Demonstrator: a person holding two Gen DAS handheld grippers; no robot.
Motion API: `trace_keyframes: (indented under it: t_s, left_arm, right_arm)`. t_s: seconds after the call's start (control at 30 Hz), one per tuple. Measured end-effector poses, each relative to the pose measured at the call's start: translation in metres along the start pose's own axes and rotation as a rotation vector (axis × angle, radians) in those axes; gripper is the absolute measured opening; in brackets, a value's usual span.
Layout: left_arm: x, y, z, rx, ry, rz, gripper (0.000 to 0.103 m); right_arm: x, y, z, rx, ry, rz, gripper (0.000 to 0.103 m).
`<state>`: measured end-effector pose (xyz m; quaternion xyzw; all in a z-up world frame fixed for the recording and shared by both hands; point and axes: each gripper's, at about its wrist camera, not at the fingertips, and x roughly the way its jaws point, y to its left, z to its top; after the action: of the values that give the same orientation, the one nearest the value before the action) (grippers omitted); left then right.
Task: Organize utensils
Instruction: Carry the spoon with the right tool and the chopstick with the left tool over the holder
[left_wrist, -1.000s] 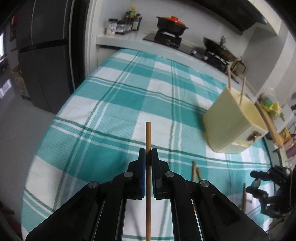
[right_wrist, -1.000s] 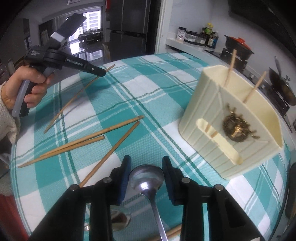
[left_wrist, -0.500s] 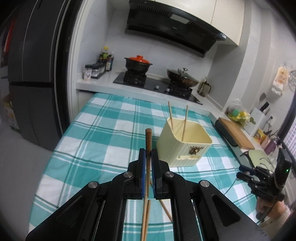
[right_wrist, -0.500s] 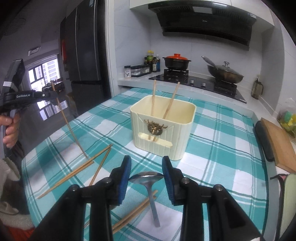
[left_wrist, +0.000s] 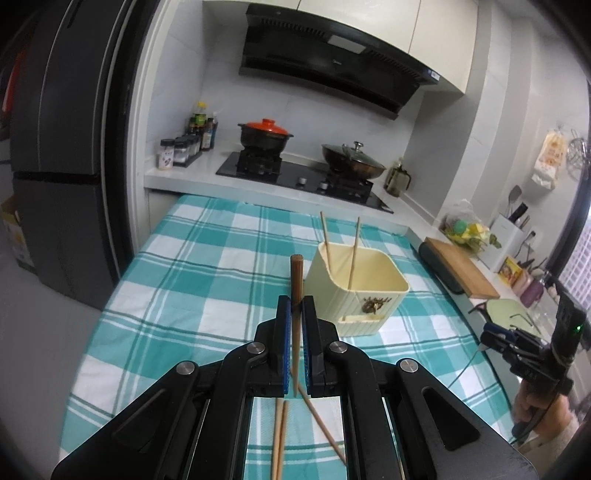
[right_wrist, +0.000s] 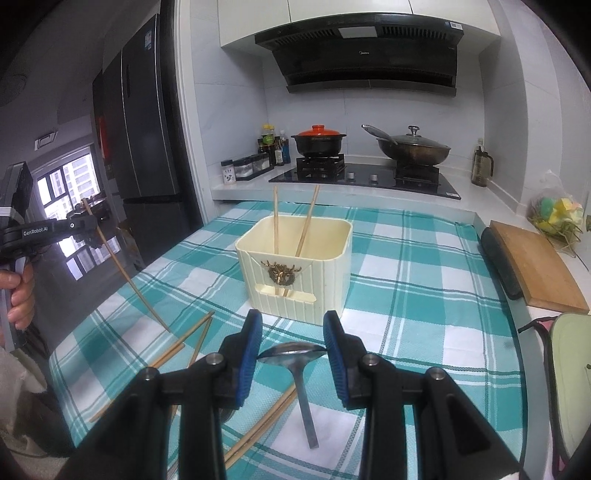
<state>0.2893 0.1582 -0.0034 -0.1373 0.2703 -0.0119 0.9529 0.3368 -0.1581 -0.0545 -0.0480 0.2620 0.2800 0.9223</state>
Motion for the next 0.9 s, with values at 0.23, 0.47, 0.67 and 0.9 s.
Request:
trace_keyframes:
  t_s: [0.23, 0.47, 0.67, 0.9]
  left_arm:
    - [0.000, -0.006, 0.014, 0.010, -0.001, -0.026, 0.004]
    - [-0.005, -0.019, 0.035, 0.031, -0.020, -0.064, 0.004]
    - [-0.010, -0.031, 0.069, 0.035, -0.055, -0.112, 0.004]
    - [0.005, -0.057, 0.121, 0.075, -0.123, -0.134, 0.004]
  right_arm:
    - [-0.008, 0.004, 0.013, 0.019, -0.031, 0.014, 0.035]
    - [-0.011, 0.005, 0.033, 0.034, -0.058, 0.034, 0.035]
    - [-0.012, 0.006, 0.067, 0.038, -0.088, 0.064, 0.035]
    - [-0.001, 0.019, 0.126, -0.011, -0.153, 0.081, 0.035]
